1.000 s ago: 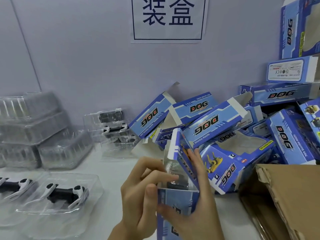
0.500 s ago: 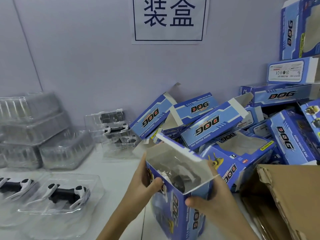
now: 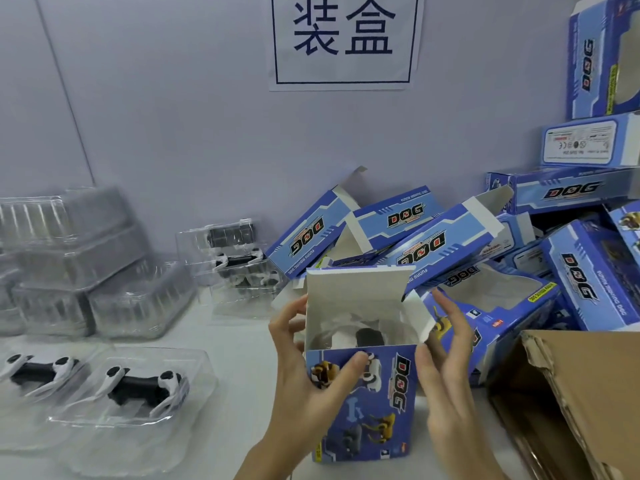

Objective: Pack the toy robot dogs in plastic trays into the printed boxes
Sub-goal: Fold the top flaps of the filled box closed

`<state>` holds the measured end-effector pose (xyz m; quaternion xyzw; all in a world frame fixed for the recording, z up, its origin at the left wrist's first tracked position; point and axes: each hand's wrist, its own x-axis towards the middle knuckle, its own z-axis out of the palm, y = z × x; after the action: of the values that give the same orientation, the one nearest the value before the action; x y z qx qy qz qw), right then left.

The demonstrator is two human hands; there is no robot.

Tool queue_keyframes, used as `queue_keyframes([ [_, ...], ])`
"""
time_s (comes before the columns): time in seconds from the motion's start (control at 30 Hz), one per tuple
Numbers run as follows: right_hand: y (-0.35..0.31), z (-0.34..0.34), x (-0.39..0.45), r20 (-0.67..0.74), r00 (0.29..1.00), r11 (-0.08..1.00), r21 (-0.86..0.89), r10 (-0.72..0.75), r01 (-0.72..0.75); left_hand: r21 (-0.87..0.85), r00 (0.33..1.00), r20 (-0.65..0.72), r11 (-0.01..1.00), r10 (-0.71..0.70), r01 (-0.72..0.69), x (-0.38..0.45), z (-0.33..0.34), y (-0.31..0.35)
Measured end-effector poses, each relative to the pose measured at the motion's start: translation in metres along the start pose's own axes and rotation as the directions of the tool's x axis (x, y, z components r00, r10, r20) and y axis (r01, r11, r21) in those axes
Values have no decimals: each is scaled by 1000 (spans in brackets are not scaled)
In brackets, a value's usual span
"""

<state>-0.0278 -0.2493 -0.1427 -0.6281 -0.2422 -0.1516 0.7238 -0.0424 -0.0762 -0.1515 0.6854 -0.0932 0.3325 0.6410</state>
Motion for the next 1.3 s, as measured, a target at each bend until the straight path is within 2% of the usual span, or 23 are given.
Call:
queue_keyframes([
  [0.07, 1, 5, -2, -30, 999, 996, -85, -34, 31, 18, 1000, 1, 1000, 23, -23, -3, 3, 0],
  [0.23, 3, 8, -5, 59, 997, 966, -252, -41, 55, -83, 998, 49, 996, 29, -25, -2, 2, -1],
  [0.53, 0, 3, 1, 73, 995, 948, -305, -73, 92, -87, 996, 77, 995, 55, -48, -2, -4, 2],
  [0.73, -6, -1, 1, 105, 992, 959, -266, -73, 99, 88, 980, 158, 987, 118, -133, 14, -24, 10],
  [0.9, -10, -5, 0, 147, 988, 967, -241, -44, 79, 128, 979, 206, 991, 14, -41, 26, -28, 12],
  [1.07, -13, -8, 2, 173, 984, 975, -213, -33, 70, 141, 959, 282, 990, -15, -26, 28, -28, 13],
  [1.17, -13, -7, 1, 177, 983, 970, -227, -44, 84, 108, 940, 329, 993, -90, 57, 30, -30, 15],
  [1.3, -14, -8, 2, 159, 987, 964, -261, -3, 45, 137, 937, 336, 989, -93, 49, 29, -30, 16],
])
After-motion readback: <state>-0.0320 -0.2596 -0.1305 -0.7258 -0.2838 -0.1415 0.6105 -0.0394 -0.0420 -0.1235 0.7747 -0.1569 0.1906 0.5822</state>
